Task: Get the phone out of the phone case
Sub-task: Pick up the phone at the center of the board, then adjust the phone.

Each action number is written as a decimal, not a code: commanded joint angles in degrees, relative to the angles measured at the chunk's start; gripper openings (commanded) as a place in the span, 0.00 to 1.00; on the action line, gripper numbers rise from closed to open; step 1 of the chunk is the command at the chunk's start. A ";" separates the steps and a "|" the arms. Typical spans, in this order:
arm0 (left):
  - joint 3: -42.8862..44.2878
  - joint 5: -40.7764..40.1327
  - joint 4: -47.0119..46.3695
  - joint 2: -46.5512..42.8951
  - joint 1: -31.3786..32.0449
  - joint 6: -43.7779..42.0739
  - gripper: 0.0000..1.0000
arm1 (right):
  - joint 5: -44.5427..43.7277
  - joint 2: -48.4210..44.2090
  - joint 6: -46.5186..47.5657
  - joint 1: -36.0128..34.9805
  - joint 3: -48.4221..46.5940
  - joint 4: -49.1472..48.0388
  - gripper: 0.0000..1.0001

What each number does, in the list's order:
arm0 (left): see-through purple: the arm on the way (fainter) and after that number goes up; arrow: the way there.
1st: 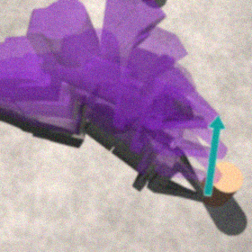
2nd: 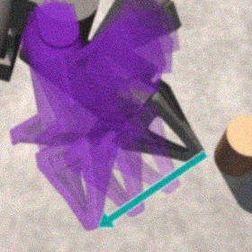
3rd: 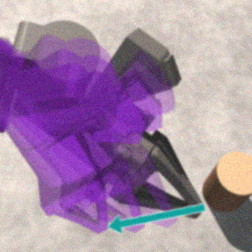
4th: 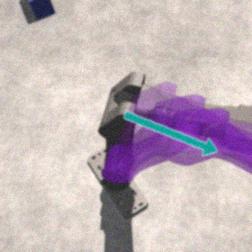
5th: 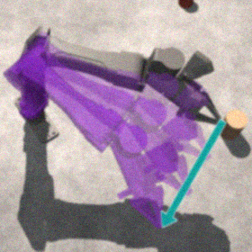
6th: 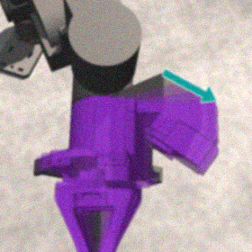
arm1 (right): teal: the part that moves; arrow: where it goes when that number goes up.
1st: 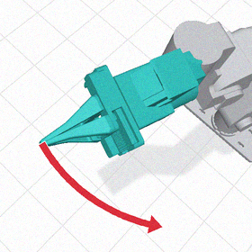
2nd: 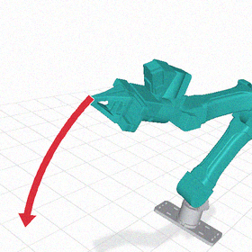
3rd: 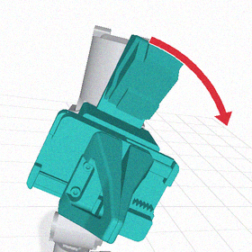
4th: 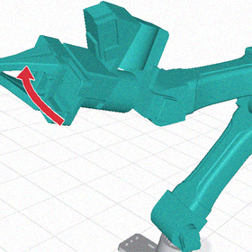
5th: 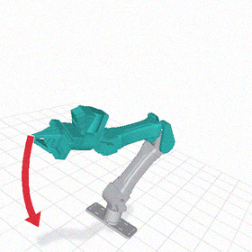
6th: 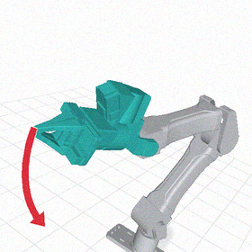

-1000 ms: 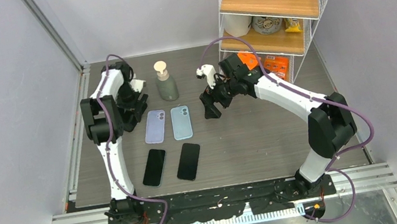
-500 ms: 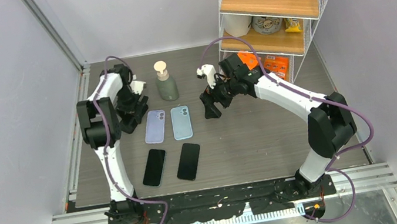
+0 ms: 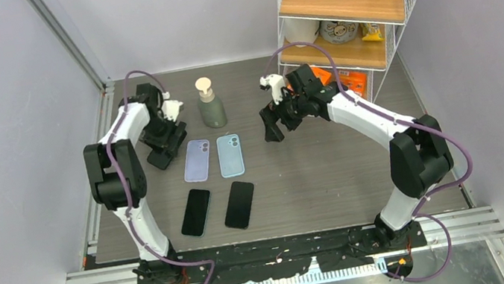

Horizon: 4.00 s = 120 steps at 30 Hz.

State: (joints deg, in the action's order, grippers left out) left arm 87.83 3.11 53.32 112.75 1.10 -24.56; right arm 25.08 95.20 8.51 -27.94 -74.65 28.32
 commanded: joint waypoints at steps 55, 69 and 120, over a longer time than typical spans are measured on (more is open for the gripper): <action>-27.46 -8.83 -28.36 -43.77 42.15 0.56 0.00 | 21.33 -9.51 -10.02 -1.42 3.42 -13.00 0.96; -24.60 -14.78 -29.96 -41.16 45.89 1.18 0.00 | 27.62 -5.49 -16.64 -1.41 5.73 -21.48 0.83; -15.26 30.37 -10.60 -49.67 35.91 -1.18 1.00 | 24.17 -22.08 25.47 -2.96 -1.54 14.31 0.05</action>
State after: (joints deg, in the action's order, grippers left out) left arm 67.48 17.39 36.58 61.41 37.98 -24.29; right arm 46.87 77.82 24.60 -27.99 -71.59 37.52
